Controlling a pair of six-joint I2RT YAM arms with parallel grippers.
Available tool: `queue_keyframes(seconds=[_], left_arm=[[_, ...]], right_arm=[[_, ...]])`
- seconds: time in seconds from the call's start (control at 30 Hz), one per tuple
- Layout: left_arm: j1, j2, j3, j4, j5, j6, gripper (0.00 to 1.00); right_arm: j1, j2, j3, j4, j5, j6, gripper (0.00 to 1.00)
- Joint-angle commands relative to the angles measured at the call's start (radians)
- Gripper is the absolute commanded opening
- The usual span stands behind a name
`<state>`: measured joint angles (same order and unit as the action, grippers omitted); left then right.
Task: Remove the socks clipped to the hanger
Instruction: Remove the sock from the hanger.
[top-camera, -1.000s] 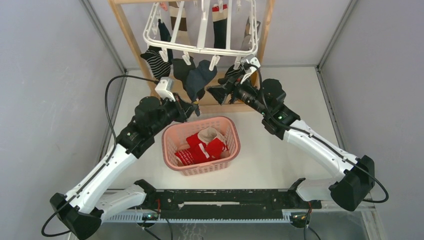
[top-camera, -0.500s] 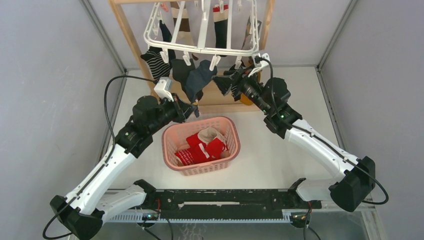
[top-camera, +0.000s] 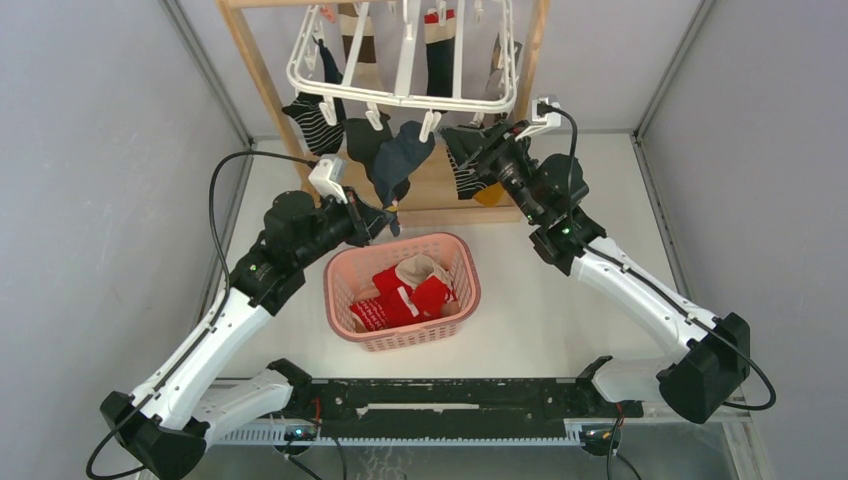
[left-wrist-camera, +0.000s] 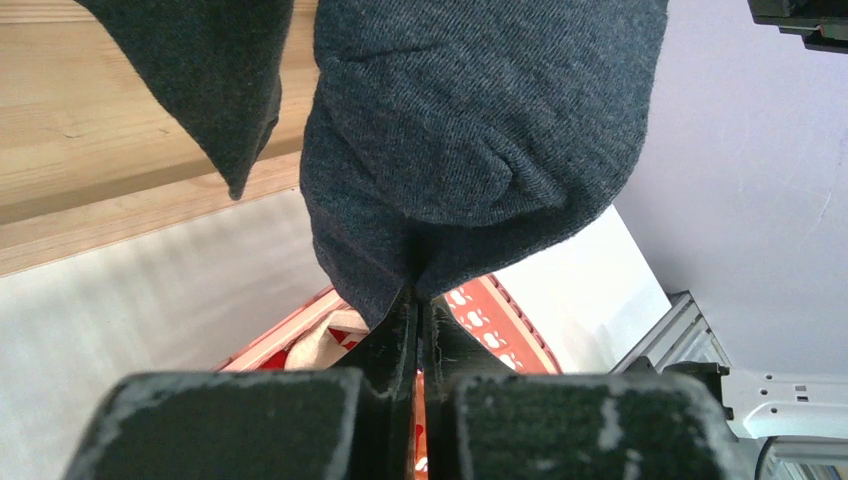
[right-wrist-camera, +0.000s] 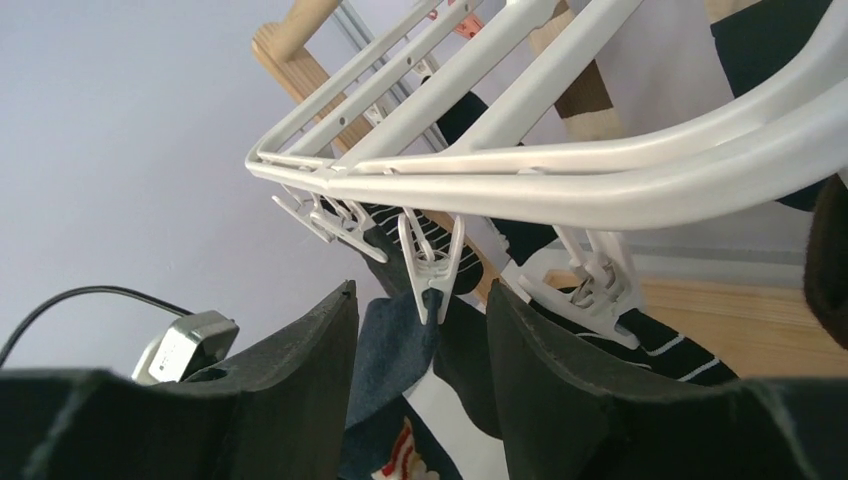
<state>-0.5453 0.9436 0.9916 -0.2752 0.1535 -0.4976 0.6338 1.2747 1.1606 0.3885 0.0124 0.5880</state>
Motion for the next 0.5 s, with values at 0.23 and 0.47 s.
queue_keyframes(seconds=[0.23,0.47], left_arm=[[0.009,-0.019,0.078,0.019,0.038,-0.005,0.0],[0.011,-0.017,0.076,0.019,0.045,-0.005,0.0]], right_arm=[[-0.01,0.053,0.08,0.083,-0.001,0.095,0.56],[0.008,0.083,0.113,0.07,-0.024,0.061,0.59]])
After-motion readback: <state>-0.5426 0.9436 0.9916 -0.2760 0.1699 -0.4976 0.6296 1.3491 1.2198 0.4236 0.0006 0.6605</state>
